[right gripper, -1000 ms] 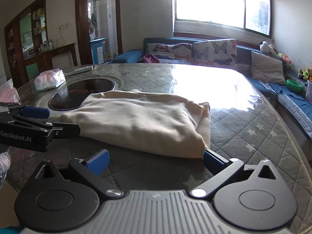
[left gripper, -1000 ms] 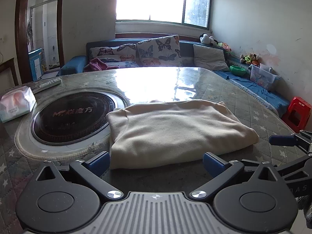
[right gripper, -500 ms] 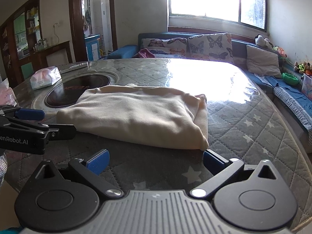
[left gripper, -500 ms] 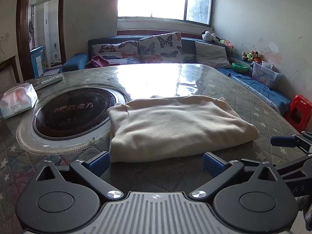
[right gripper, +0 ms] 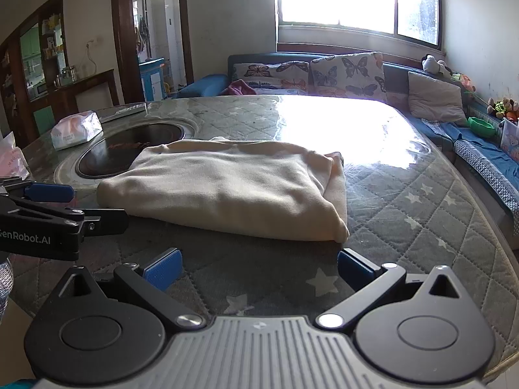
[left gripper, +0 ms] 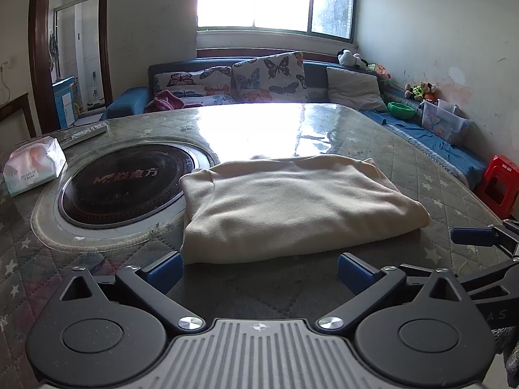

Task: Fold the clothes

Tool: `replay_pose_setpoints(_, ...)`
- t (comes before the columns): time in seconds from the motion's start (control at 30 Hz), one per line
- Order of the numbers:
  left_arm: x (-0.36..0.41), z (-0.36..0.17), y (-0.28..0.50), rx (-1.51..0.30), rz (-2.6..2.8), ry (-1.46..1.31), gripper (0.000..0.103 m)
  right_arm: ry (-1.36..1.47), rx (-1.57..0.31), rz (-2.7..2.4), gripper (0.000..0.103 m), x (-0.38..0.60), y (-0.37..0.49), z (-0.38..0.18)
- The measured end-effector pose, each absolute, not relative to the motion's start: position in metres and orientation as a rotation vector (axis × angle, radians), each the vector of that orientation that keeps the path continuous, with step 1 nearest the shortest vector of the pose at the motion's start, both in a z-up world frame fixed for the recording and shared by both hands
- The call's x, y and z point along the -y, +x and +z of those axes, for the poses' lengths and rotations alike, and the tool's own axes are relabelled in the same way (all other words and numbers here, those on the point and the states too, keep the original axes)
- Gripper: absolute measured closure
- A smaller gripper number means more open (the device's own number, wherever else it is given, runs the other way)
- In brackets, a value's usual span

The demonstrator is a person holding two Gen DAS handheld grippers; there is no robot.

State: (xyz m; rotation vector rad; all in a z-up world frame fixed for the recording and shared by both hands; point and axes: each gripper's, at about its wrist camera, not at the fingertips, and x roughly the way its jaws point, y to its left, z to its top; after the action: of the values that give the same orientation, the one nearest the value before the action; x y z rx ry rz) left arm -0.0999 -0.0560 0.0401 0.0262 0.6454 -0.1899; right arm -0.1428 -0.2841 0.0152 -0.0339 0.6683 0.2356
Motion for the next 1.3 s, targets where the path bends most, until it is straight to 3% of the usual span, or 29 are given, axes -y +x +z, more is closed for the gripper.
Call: replay_pose_setpoints(1.3,0.0572,0.0400,-0.1013,-0.659,-0.162,0.022,0.000,-0.007,-0.661,0.255,0.000,0.2833,-0.1443,0.0145)
